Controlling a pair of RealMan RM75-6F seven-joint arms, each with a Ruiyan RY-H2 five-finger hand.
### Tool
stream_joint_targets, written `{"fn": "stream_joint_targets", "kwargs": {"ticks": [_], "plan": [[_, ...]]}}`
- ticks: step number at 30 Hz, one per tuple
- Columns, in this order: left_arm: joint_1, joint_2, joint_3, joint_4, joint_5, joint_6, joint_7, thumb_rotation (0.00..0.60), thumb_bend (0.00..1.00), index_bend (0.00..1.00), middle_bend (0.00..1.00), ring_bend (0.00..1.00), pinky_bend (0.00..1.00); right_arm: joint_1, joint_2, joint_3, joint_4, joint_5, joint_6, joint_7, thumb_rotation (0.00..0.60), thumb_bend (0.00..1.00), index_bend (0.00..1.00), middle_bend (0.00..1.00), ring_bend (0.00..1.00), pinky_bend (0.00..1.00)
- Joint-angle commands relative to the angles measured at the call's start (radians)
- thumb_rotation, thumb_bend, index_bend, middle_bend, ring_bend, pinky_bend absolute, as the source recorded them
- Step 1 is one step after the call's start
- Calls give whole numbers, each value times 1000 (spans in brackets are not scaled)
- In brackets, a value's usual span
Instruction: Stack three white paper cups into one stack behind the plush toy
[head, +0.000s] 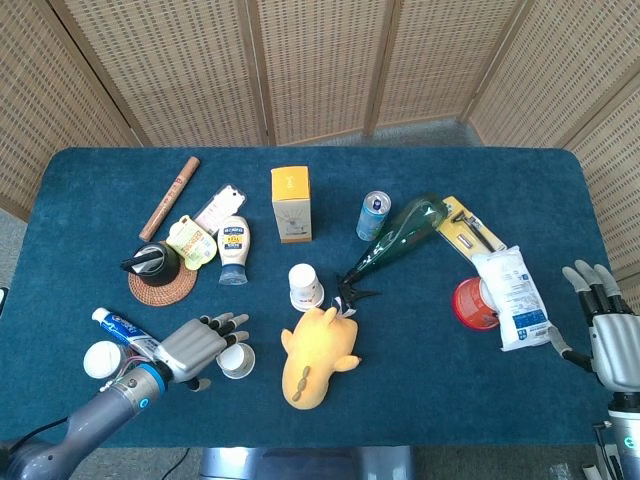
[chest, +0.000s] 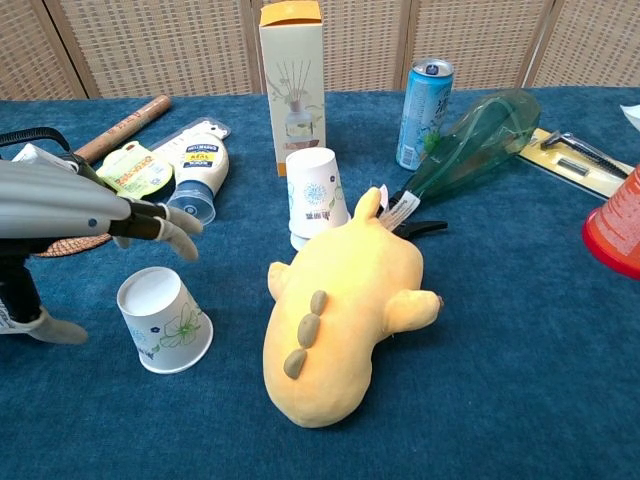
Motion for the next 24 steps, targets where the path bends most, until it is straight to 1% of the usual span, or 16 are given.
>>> {"fn": "stream_joint_targets", "kwargs": {"ticks": [1,3,13,16,17,21,24], "plan": [[-9,-18,5,3,-15,7,11,600,287,115,0,0,248,0,0,0,1,0,-1,0,600,334,106,0,0,365],[-17,-30,7,7,-25,14,26,600,286,120,0,0,269,0,0,-1,1,-1,-2,2,600,333,106,0,0,365],[-44,-104,27,25,-72,62,103,600,287,153,0,0,316,0,0,-2,0,-2,0,2,600,335,106,0,0,365],[-48,-126,32,32,-83,79,120,600,287,181,12,9,336,0,0,-1,1,-2,-1,5,600,334,106,0,0,365],[-49,-132,33,34,-90,83,124,600,287,204,39,31,353,0,0,-1,1,-2,0,6,600,333,106,0,0,365],[-61,-149,34,42,-110,95,141,600,288,291,205,146,416,-1,1,0,1,-1,1,10,600,333,106,0,0,365],[-68,-165,35,49,-124,109,157,600,295,343,285,217,451,-1,2,0,1,-1,1,11,600,334,106,0,0,365]]}}
